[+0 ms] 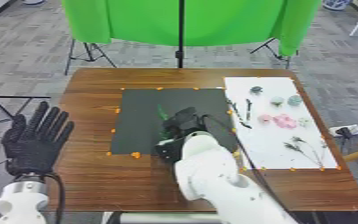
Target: Arrange flowers
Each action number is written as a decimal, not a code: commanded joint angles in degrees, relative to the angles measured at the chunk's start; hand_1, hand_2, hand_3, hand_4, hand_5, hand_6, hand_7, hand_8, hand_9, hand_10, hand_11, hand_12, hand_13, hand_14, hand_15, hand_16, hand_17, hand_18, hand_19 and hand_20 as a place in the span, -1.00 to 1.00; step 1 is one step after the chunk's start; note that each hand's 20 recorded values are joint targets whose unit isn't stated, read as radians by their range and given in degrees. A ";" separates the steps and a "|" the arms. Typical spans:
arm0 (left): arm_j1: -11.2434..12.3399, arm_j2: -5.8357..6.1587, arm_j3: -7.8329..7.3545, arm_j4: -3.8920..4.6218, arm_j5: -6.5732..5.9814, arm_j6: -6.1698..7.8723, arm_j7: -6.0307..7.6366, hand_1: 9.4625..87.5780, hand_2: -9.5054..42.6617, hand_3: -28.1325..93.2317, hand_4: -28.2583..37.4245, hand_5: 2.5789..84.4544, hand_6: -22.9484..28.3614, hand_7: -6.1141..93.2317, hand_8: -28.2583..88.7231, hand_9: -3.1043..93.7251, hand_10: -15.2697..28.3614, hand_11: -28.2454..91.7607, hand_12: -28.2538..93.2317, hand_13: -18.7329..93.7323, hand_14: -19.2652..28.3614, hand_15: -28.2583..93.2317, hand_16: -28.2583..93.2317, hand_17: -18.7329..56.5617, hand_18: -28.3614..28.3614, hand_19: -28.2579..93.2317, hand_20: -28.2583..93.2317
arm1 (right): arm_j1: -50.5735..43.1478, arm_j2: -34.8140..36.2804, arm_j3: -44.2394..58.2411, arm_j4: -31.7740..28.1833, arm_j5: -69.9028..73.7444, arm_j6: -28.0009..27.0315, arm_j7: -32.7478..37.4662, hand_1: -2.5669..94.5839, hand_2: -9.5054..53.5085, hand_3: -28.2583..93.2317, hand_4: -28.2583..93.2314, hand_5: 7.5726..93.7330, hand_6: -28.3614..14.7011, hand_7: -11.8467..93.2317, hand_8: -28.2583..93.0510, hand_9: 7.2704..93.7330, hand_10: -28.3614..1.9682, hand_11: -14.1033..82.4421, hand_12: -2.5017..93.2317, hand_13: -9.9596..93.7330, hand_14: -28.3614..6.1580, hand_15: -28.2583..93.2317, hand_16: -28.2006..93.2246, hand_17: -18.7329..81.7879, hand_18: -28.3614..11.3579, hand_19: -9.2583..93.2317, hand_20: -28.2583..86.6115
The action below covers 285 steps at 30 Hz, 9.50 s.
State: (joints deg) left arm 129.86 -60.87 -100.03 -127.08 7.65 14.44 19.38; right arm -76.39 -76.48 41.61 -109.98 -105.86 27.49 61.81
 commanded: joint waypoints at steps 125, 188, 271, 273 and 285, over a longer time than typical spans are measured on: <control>0.45 -2.81 -0.83 -0.39 1.67 -2.45 -0.86 -0.63 -0.01 0.72 -1.00 -0.09 0.13 -0.69 -0.66 -0.29 0.24 -0.32 -0.37 -0.23 0.35 -0.18 -0.58 -0.61 0.42 -0.19 -0.31 | -1.41 11.12 8.29 -7.87 -10.78 -33.73 -15.68 -0.37 -0.45 0.68 -0.86 0.19 -0.14 -0.66 -0.70 -0.14 -1.00 -0.52 -0.70 0.12 -0.79 0.51 -0.31 0.01 -1.00 1.00 0.24; 3.91 -4.90 -2.31 -1.77 2.48 -0.44 -0.14 -0.57 0.05 0.74 -1.00 -0.07 0.13 -0.68 -0.67 -0.28 0.24 -0.31 -0.38 -0.22 0.35 -0.16 -0.59 -0.61 0.42 -0.18 -0.31 | -36.31 32.40 48.34 -14.94 -14.09 -31.13 -2.12 0.22 -1.00 0.66 -0.93 0.50 0.11 -0.06 -0.26 0.55 -0.21 -0.23 0.07 0.43 -0.27 0.68 -0.11 0.06 -0.88 1.00 0.20; -1.85 0.29 3.27 0.26 1.65 2.44 -4.90 -0.45 -0.31 0.71 -0.93 -0.07 0.14 -0.66 -0.67 -0.28 0.23 -0.30 -0.37 -0.22 0.34 -0.14 -0.59 -0.62 0.42 -0.15 -0.31 | -7.18 -1.38 8.54 -1.96 -2.51 -19.78 0.83 0.08 -1.00 0.69 -0.89 0.47 -0.14 -0.58 -0.59 0.54 -0.44 -0.16 -0.34 0.48 -0.33 0.67 -0.09 0.13 -1.00 1.00 0.32; -1.17 -0.16 2.88 0.00 1.45 2.28 -4.26 -0.44 -0.32 0.71 -0.92 -0.07 0.14 -0.66 -0.67 -0.28 0.23 -0.30 -0.38 -0.22 0.33 -0.14 -0.59 -0.62 0.42 -0.15 -0.31 | -6.89 -0.48 9.22 -2.58 -1.66 -19.45 0.30 0.06 -1.00 0.70 -0.89 0.45 -0.14 -0.57 -0.67 0.53 -0.46 -0.15 -0.39 0.47 -0.34 0.67 -0.09 0.12 -1.00 1.00 0.32; 2.53 -2.84 0.15 -1.32 0.91 1.43 -1.28 -0.51 -0.17 0.71 -0.98 -0.06 0.15 -0.66 -0.67 -0.28 0.24 -0.30 -0.38 -0.22 0.34 -0.14 -0.59 -0.62 0.42 -0.15 -0.31 | -7.59 12.01 12.14 -8.59 -9.68 -32.84 -6.40 -0.10 -0.78 0.67 -0.86 0.50 -0.11 -0.53 -0.68 0.49 -0.57 -0.21 -0.51 0.44 -0.40 0.66 -0.10 0.11 -0.98 1.00 0.28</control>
State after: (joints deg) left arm 129.86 -62.25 -98.86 -127.96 8.80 16.60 17.29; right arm -82.96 -71.44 50.70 -115.70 -113.55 2.79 56.83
